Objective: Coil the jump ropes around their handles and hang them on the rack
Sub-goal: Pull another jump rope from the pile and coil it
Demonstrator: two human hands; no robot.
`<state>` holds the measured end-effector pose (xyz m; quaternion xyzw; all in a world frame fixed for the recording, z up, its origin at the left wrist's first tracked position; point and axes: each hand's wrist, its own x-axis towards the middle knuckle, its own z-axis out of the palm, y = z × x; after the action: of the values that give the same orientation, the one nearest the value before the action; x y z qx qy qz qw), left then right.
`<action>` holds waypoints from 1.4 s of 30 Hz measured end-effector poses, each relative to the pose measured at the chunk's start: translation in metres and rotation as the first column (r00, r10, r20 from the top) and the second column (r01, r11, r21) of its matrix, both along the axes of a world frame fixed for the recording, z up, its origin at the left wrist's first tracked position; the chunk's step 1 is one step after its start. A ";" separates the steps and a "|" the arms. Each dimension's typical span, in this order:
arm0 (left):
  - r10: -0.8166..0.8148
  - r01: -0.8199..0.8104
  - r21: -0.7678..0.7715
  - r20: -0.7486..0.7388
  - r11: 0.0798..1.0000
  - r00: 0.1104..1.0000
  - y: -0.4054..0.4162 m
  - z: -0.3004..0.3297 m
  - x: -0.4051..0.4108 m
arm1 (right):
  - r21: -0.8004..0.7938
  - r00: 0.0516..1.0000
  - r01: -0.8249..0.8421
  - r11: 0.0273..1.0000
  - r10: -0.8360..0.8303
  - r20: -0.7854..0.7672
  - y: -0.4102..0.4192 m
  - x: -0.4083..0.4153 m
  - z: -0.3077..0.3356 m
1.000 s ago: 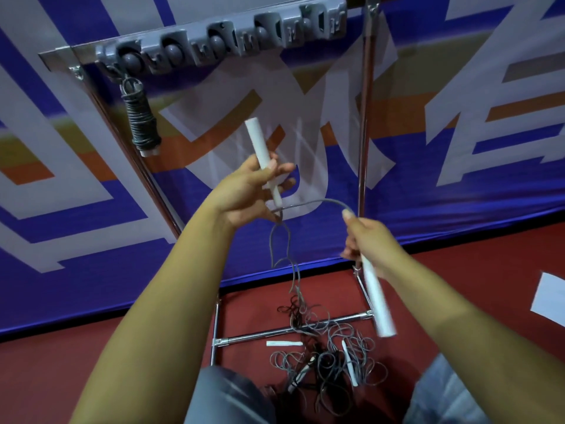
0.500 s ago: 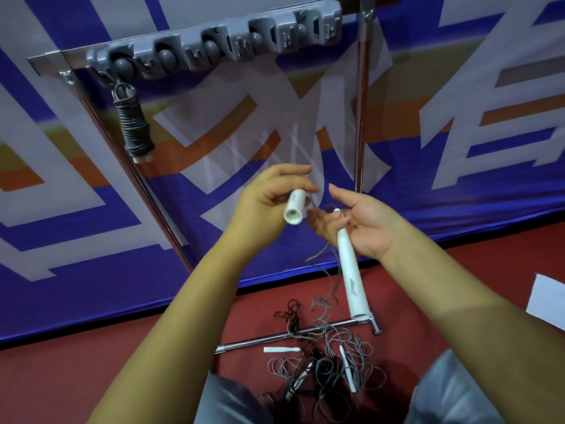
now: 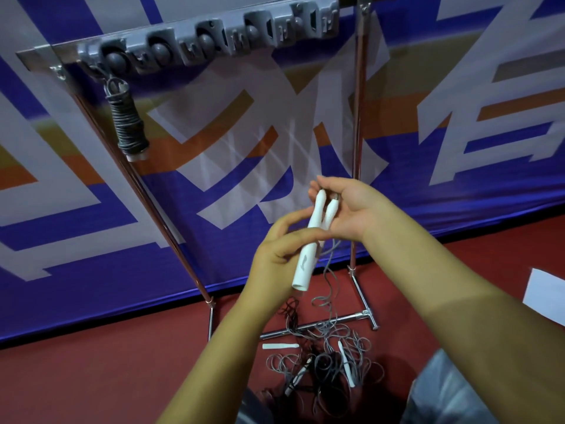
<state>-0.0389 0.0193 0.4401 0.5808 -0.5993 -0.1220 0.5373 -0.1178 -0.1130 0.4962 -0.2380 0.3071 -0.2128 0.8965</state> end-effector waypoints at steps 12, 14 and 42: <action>0.011 0.255 0.286 -0.684 0.924 0.730 0.005 0.013 -0.012 | -0.173 0.993 0.118 0.978 -0.116 0.019 -0.010 0.005 0.018; 0.024 0.212 0.281 -0.653 0.936 0.757 0.002 0.010 -0.016 | -0.256 0.996 0.082 0.963 -0.072 0.048 -0.007 0.005 0.017; -0.133 0.245 0.307 -0.344 0.920 0.929 -0.049 0.104 0.042 | -0.609 0.699 -0.621 0.493 0.700 -0.146 0.005 -0.058 0.013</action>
<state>0.0031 -0.0294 0.5443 0.5771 -0.5284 -0.3683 0.5020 -0.1756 -0.1075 0.5096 -0.6025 0.0497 0.0455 0.7953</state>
